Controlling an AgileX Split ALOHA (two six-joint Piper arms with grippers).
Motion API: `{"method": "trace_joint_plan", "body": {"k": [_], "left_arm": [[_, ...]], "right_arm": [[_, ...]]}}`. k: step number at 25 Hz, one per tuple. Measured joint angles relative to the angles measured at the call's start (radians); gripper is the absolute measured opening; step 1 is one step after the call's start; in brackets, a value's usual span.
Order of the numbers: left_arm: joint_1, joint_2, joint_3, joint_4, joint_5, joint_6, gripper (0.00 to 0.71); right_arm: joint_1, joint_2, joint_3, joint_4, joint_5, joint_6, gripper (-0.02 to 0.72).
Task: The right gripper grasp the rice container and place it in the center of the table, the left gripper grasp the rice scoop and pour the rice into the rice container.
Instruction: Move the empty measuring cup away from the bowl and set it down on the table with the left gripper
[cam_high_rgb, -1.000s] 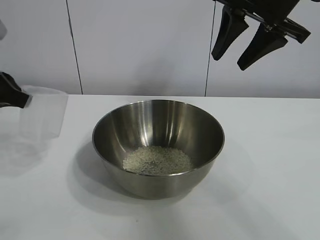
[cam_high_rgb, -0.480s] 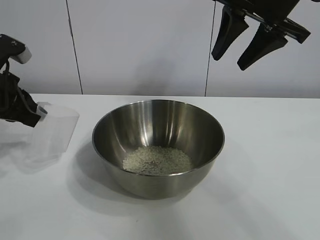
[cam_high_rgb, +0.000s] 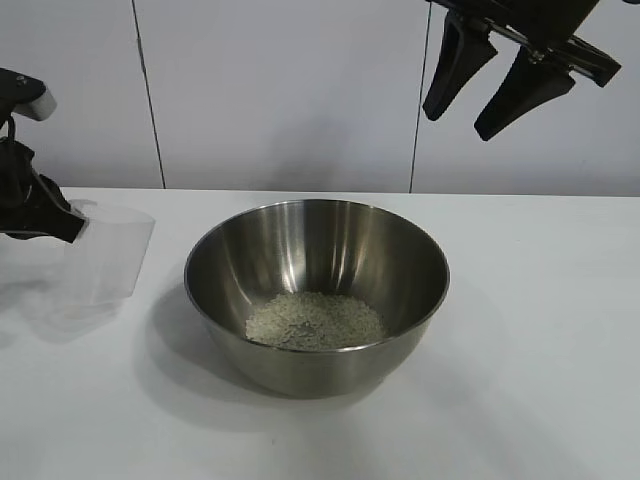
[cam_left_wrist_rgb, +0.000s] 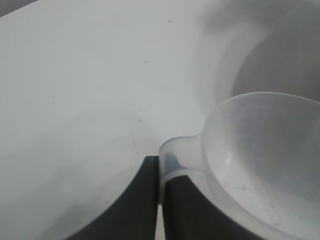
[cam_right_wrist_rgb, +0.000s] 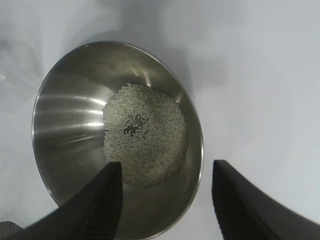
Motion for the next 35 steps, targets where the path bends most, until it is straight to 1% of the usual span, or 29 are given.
{"method": "trace_joint_plan", "body": {"k": [5, 14, 18, 23, 31, 35], "left_arm": [[0.0, 0.0, 0.0, 0.0, 0.052, 0.164, 0.008], [0.0, 0.012, 0.0, 0.0, 0.068, 0.21, 0.008], [0.0, 0.044, -0.001, 0.0, 0.072, 0.122, 0.008], [0.0, 0.076, -0.028, 0.0, 0.056, -0.098, 0.008], [0.0, 0.095, -0.035, -0.001, 0.042, -0.245, 0.008], [0.0, 0.095, -0.047, -0.001, -0.005, -0.331, 0.008]], "right_arm": [[0.0, 0.0, 0.0, 0.0, 0.001, 0.0, 0.37], [0.0, 0.0, 0.0, 0.0, 0.0, 0.0, 0.37], [0.0, 0.0, 0.0, 0.0, 0.0, 0.0, 0.37], [0.0, 0.0, 0.0, 0.0, -0.006, 0.0, 0.37], [0.0, 0.0, 0.0, 0.0, -0.006, 0.0, 0.37], [0.0, 0.0, 0.0, -0.001, -0.006, 0.0, 0.37]]}}
